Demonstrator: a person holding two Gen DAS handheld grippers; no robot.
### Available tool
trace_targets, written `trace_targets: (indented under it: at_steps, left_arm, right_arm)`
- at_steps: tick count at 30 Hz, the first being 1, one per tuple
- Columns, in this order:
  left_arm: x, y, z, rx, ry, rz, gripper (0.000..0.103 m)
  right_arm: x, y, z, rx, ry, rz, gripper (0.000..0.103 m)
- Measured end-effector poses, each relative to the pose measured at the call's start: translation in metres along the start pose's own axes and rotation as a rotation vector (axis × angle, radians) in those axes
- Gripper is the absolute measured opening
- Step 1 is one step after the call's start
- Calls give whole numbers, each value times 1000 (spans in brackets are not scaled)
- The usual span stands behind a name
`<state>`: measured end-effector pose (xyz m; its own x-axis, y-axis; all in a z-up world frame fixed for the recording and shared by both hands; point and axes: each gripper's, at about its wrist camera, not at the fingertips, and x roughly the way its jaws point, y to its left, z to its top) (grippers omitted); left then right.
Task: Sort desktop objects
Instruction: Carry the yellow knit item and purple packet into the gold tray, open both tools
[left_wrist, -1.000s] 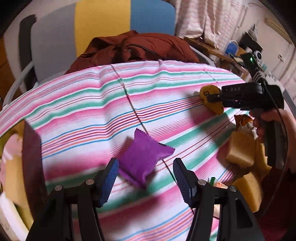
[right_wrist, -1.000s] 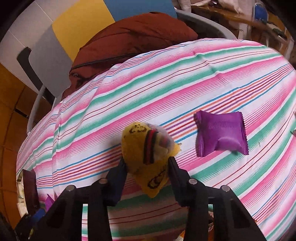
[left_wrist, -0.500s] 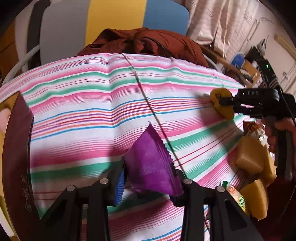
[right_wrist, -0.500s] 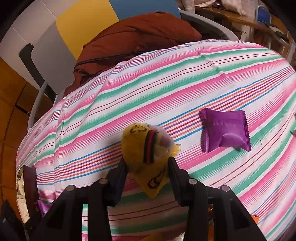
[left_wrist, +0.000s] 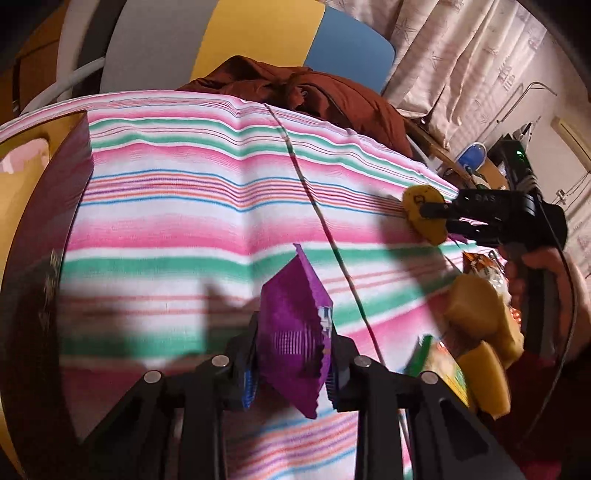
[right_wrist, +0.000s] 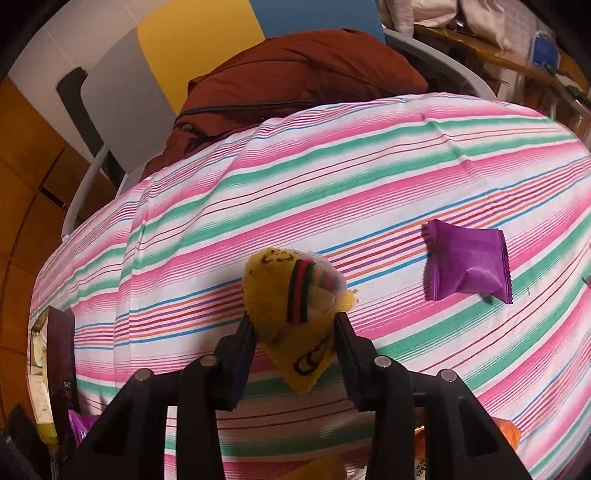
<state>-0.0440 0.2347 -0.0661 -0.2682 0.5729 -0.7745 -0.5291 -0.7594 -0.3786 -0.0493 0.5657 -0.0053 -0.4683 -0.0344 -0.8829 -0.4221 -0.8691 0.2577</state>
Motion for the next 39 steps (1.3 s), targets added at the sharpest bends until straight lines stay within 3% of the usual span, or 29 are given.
trace_targets:
  at_steps: [10,18,23,30,39]
  left_arm:
    - [-40,-11,-23,5,-19,-73,28]
    - [-87,-3,-33,18,-91,-30,28]
    - [-114,23,-36,-27,-125,-3,28]
    - [-139,69,-42,-137,-162,22,28]
    - [-136,109,-44,-198,-145,91,28]
  right_arm:
    - [0,18,-5,-75,0,18,40]
    - [-10,39,-7,-168,-44,80,40]
    - [-18,65,-12,-257,-71,130,40]
    - [-35,122,-44,-371,-61,245,40]
    - [-47,243,-78,-511,-35,401,40]
